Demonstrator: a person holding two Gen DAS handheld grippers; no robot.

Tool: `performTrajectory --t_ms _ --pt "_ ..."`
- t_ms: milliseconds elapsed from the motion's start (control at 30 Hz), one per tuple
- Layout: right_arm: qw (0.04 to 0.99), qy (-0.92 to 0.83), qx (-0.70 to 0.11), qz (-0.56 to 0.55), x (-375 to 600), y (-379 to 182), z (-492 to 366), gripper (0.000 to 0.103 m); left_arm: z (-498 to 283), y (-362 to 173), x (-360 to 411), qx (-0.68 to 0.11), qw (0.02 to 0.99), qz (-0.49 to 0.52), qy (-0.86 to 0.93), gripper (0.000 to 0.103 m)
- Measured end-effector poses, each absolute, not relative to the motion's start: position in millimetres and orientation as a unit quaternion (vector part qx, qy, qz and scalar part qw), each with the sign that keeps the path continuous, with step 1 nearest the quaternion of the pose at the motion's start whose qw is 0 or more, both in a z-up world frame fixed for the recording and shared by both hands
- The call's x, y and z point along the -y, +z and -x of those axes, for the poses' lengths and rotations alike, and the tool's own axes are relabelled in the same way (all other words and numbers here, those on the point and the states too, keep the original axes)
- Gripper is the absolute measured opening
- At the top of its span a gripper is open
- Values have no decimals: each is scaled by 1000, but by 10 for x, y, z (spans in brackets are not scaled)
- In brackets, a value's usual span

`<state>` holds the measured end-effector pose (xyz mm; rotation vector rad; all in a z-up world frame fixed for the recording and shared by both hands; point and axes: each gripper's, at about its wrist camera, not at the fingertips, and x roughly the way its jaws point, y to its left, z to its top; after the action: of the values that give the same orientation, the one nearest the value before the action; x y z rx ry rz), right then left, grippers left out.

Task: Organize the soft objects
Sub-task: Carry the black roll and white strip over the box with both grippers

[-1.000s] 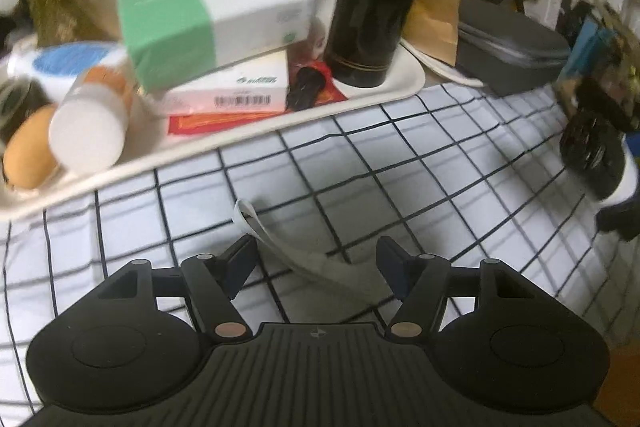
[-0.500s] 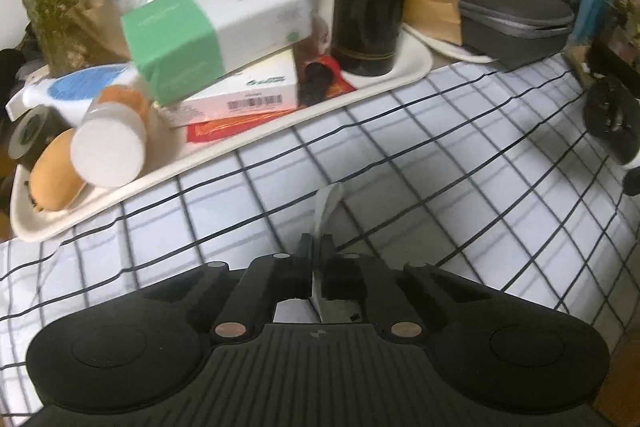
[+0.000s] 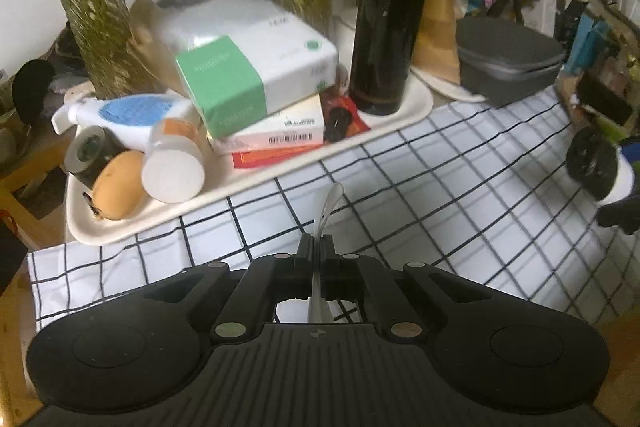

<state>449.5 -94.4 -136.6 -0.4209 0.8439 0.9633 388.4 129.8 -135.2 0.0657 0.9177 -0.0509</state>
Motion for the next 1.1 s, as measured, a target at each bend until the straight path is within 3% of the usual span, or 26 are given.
performTrajectory --t_ms 1100 --pt "816 440 -315 206 1060 -714 -3604 45 -2810 -311 -871 -356 933 -25 -49 3"
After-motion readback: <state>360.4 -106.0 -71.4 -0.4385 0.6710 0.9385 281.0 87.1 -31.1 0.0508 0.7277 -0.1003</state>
